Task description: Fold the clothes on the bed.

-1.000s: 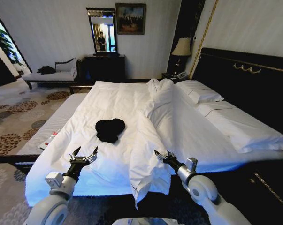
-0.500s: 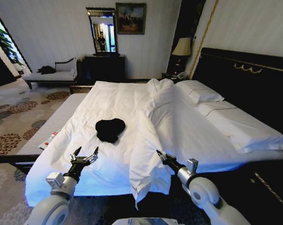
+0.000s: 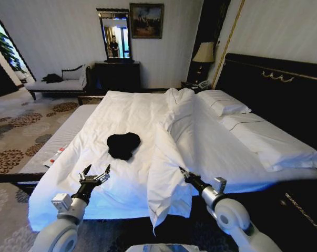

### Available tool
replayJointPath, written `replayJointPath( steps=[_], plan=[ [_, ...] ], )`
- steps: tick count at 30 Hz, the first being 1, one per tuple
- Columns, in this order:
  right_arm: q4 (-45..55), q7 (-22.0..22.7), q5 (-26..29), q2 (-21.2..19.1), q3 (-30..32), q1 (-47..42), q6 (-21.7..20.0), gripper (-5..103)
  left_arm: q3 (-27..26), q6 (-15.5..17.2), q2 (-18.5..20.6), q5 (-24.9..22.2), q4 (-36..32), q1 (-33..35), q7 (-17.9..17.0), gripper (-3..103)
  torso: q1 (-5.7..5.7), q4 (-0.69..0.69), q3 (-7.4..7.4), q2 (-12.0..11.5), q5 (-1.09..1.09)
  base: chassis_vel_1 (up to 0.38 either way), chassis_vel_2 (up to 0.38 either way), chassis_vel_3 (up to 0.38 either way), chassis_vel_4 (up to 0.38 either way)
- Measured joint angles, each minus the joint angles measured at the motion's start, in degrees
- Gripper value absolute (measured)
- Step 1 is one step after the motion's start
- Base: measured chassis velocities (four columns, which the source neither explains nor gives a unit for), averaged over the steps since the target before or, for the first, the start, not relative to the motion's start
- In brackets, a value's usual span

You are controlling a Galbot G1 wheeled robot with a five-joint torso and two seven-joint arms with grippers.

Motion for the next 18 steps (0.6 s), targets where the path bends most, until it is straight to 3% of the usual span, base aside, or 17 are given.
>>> replayJointPath(
  steps=[1, 3, 9, 18],
  plan=[
    [0.0, 0.0, 0.0, 0.0, 0.0, 0.0, 0.0, 2, 0.0, 0.0, 0.0, 0.0, 0.0, 0.0, 0.0, 100, 0.0, 0.0, 0.0, 0.0, 0.0, 0.0, 0.0, 0.0, 0.0],
    [0.19, 0.04, -1.36, 4.47, 5.55, -2.36, 0.61, 2, 0.28, 0.01, 0.04, -0.83, 0.42, -1.48, -0.1, 100, 0.0, -0.02, 0.0, 0.0, 0.01, 0.0, 0.0, 0.0, 0.0],
    [1.25, -1.82, -9.84, 10.13, 15.0, -9.81, 4.88, 2, 1.26, 0.41, 1.22, -2.11, 0.76, -4.14, -0.63, 100, -0.01, -0.03, 0.0, 0.0, -0.01, 0.0, 0.0, 0.0, 0.0],
    [1.32, -2.04, -11.39, 16.55, 24.35, -12.95, 8.1, 2, 1.11, 0.12, 1.0, -2.27, 1.11, -3.78, -0.32, 100, -0.01, 0.0, 0.0, 0.0, 0.0, 0.0, 0.0, 0.0, 0.0]
  ],
)
